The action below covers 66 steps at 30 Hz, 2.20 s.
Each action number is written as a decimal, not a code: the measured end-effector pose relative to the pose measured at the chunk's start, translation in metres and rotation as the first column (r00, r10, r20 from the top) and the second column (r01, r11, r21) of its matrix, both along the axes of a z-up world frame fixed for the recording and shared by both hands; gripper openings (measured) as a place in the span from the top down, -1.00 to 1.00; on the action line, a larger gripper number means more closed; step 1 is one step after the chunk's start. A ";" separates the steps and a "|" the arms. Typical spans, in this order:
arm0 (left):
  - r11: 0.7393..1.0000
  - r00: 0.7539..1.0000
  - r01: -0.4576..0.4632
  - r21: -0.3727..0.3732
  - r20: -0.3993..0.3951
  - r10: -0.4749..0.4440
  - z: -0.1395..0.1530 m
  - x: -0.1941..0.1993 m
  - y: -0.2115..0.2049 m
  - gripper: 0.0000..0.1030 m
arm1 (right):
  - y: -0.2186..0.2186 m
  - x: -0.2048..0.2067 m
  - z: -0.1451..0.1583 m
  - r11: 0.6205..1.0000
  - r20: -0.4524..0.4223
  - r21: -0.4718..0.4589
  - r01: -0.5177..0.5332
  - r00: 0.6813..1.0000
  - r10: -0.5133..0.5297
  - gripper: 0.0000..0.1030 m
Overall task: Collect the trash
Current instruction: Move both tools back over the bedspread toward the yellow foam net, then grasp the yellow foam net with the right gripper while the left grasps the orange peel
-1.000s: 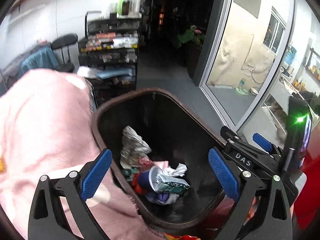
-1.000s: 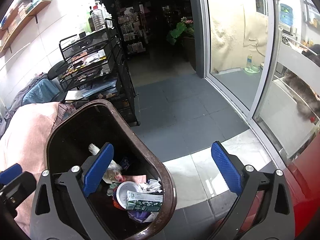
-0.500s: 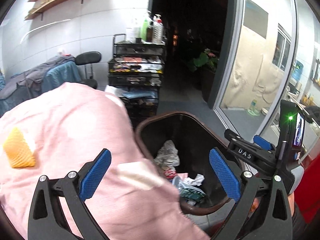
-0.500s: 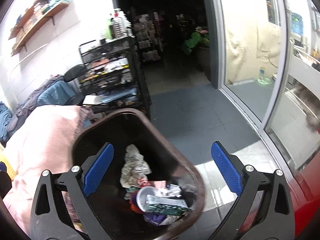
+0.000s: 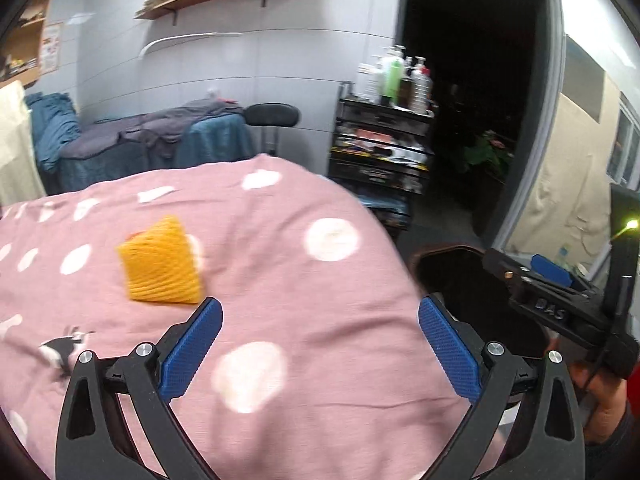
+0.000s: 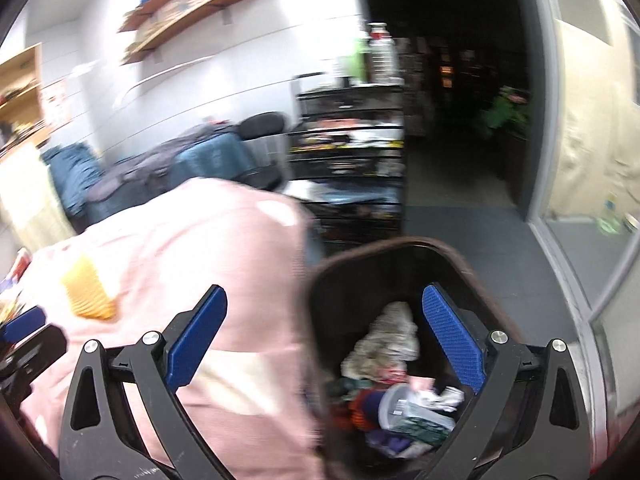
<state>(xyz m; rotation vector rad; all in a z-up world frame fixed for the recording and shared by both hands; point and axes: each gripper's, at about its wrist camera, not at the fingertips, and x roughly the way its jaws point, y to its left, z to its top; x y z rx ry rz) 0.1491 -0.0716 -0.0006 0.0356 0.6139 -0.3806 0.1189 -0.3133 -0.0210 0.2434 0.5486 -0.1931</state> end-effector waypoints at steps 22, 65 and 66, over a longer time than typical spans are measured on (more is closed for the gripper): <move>0.917 0.914 -0.398 0.037 -0.070 0.400 -0.025 0.035 0.184 -0.89 | 0.194 0.098 0.005 0.875 -0.113 0.084 -0.476 0.868 0.483 -0.88; 0.970 0.951 -0.241 0.034 -0.190 0.243 -0.032 0.107 0.130 -0.60 | 0.173 0.118 0.021 0.902 -0.056 0.039 -0.430 0.900 0.431 0.76; 0.971 0.950 -0.237 0.038 -0.200 0.240 -0.034 0.114 0.125 -0.60 | 0.168 0.113 0.022 0.906 -0.052 0.028 -0.423 0.904 0.424 0.76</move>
